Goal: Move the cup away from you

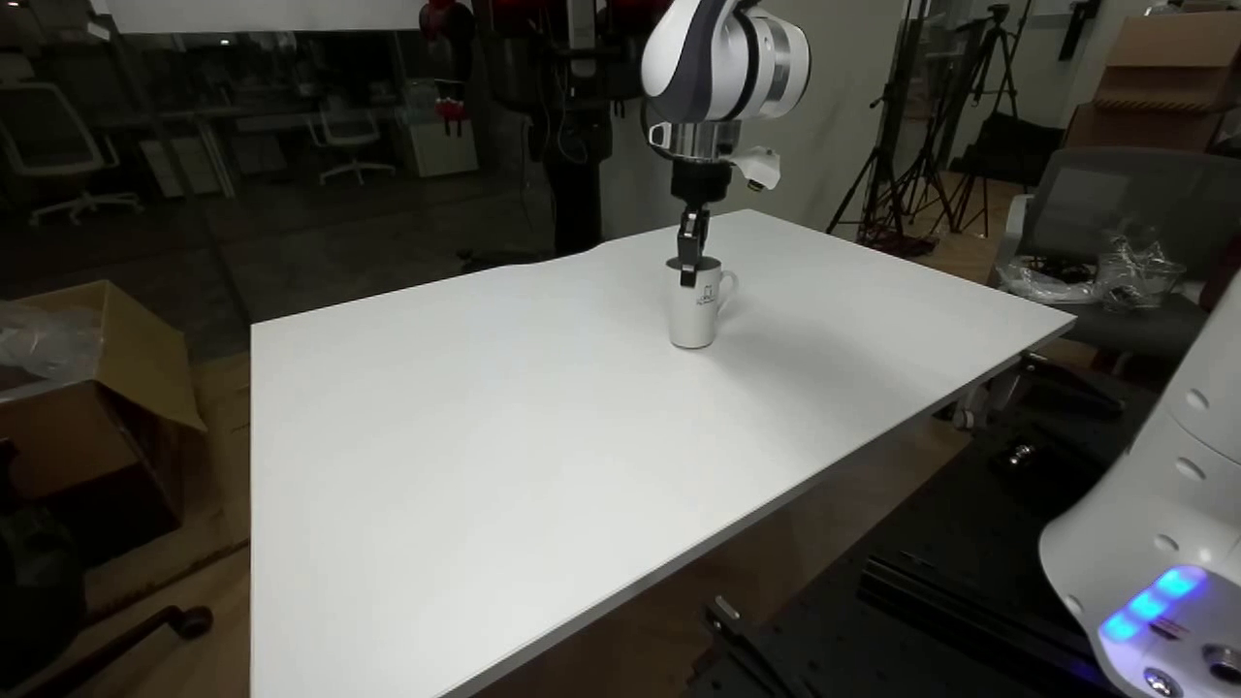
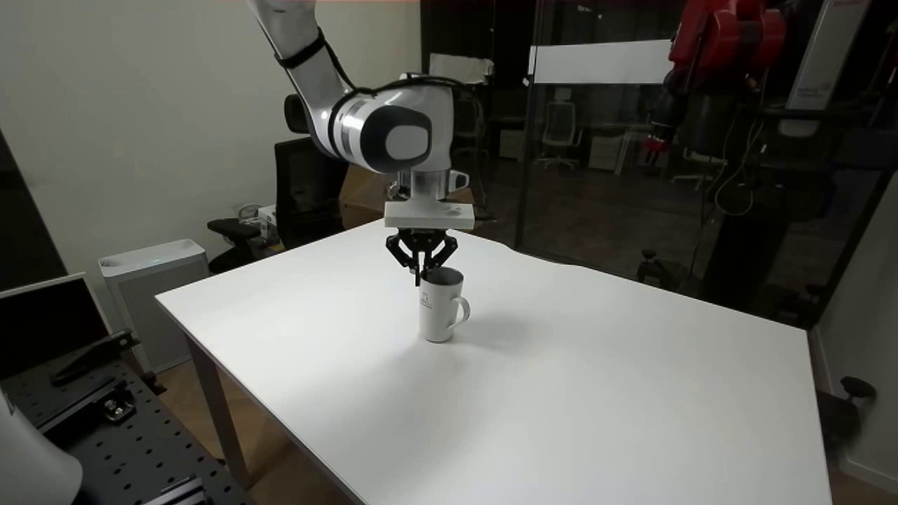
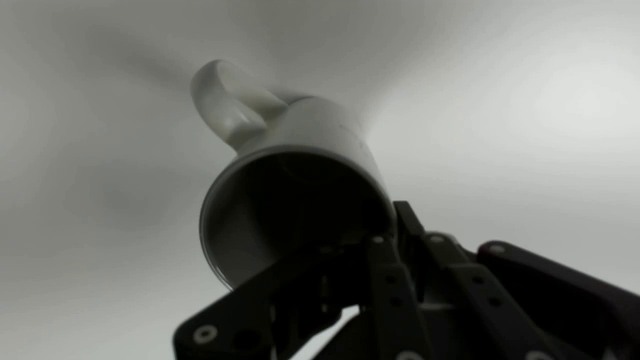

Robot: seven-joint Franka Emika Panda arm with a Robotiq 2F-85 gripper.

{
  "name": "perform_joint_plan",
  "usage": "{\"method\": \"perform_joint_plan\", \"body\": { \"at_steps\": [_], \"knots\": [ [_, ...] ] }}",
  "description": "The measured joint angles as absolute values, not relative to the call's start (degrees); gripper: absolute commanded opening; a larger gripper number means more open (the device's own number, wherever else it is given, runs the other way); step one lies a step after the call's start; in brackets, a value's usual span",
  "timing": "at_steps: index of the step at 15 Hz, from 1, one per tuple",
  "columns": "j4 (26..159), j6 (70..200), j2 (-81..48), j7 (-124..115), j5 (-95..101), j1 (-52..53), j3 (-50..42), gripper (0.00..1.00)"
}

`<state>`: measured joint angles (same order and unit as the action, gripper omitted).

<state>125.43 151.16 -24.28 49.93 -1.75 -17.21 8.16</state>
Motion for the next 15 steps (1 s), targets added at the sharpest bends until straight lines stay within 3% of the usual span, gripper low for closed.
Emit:
{"method": "perform_joint_plan", "body": {
  "at_steps": [2, 3, 8, 15],
  "knots": [
    [125.4, 151.2, -24.3, 49.9, -1.8, -17.2, 8.1, 0.09],
    [125.4, 151.2, -24.3, 49.9, -1.8, -17.2, 8.1, 0.02],
    [124.5, 154.1, -25.4, 47.2, -1.8, -15.4, 6.6, 0.02],
    [105.9, 158.0, -37.9, 28.8, -1.7, -9.7, 4.0, 0.02]
  ]
}}
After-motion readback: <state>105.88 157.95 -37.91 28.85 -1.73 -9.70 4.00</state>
